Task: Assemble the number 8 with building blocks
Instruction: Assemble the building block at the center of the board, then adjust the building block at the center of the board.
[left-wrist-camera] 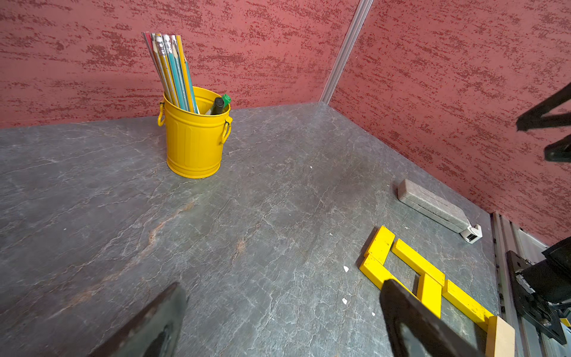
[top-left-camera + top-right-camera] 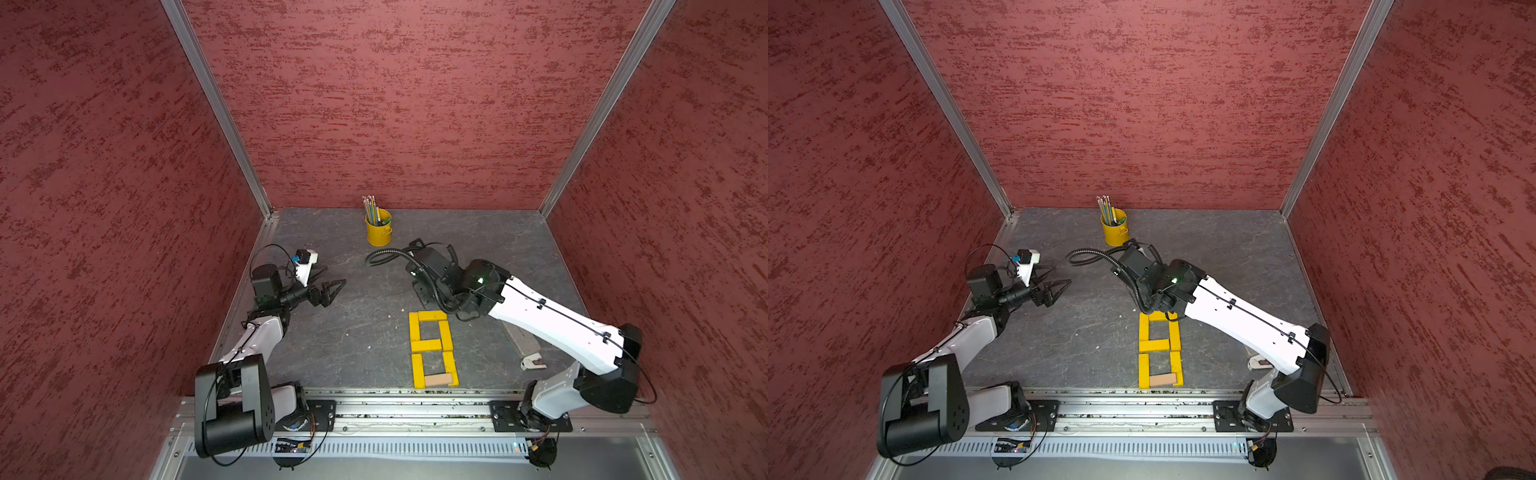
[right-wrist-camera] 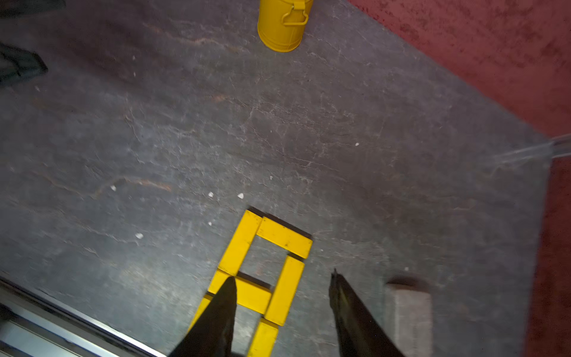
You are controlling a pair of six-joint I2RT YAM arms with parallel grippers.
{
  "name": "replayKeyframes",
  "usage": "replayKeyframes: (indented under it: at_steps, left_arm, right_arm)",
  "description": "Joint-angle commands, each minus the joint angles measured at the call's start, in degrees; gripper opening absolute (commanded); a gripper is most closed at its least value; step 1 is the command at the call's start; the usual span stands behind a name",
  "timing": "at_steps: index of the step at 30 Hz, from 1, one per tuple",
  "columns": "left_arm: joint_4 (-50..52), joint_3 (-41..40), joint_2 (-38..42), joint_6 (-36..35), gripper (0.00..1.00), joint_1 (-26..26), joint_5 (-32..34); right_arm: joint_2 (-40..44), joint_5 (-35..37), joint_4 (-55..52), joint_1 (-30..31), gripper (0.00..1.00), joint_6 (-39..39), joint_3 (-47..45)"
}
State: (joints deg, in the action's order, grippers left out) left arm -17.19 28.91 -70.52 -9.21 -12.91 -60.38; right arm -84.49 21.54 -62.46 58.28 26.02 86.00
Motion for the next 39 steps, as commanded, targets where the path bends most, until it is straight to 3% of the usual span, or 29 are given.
replayKeyframes:
  at_steps: [1, 4, 7, 18, 39]
  left_arm:
    - [-2.06, -0.08, 0.18, 0.75, 1.00, -0.45, -0.45]
    - [-3.45, -0.02, -0.69, 1.86, 1.00, -0.44, -1.60]
    - [-3.82, 0.19, -0.76, 2.19, 1.00, -0.28, -1.93]
    - [-1.71, -0.61, 2.48, 1.63, 1.00, -0.20, -0.84]
    - [-2.52, -0.46, 0.82, 1.57, 1.00, -0.18, -1.23]
  right_arm:
    - [9.40, -11.07, 1.01, 1.99, 0.47, 26.46, -18.40]
    - [17.19, -14.24, 4.91, 5.32, 0.47, 35.85, -32.52]
    - [18.26, -14.75, 2.87, 7.94, 0.50, 39.35, -36.30]
    - [14.84, -18.29, 10.77, 8.03, 0.53, 41.01, -40.37]
    - [4.82, -13.27, 8.91, 7.99, 0.54, 38.96, -38.04]
